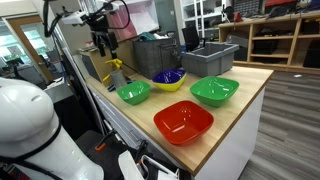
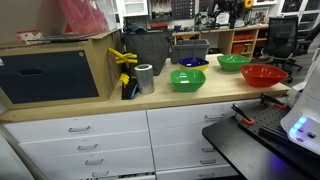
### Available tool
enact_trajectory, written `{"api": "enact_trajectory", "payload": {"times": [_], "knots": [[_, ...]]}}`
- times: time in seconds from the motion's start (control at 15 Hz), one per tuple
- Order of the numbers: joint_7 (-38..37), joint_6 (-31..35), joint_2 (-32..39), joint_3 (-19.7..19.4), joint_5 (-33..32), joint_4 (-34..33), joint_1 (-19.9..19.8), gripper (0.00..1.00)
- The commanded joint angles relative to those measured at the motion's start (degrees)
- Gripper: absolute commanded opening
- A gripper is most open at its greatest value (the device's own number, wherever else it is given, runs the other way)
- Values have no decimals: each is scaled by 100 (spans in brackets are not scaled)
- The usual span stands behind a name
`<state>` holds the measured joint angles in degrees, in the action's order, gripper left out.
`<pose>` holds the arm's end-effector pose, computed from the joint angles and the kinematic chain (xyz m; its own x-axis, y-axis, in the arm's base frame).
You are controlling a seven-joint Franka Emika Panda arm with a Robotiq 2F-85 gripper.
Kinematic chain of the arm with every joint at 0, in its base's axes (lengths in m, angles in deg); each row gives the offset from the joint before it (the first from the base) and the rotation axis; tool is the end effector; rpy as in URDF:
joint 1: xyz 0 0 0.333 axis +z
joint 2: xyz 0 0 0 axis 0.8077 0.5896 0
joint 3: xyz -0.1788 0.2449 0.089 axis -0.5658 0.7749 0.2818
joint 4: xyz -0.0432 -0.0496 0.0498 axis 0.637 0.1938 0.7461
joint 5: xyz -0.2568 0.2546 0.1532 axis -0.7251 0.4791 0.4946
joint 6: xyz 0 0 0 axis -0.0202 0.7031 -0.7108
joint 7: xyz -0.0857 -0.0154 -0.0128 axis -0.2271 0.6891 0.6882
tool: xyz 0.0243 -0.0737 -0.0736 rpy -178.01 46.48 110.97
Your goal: Remove the blue bowl from the yellow bowl and place it on the counter.
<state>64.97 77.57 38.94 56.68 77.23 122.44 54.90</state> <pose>0.3616 0.0574 0.4742 0.9851 -0.1702 -0.0259 -0.1721 -0.9772 -0.1246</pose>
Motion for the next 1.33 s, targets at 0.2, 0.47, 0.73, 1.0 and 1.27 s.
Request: {"api": "enact_trajectory", "payload": {"times": [0.2, 0.47, 0.73, 1.0, 1.27], "knots": [[-410, 1322, 1752, 149, -338, -439, -79, 100], [-788, 1748, 2607, 85, -776, -840, -117, 100], [-1188, 1904, 3299, -32, -1214, -1356, -127, 100], [-1267, 1844, 3892, -222, -1478, -1921, -82, 100], [-1076, 1752, 4416, -384, -1590, -2435, -28, 100]]}}
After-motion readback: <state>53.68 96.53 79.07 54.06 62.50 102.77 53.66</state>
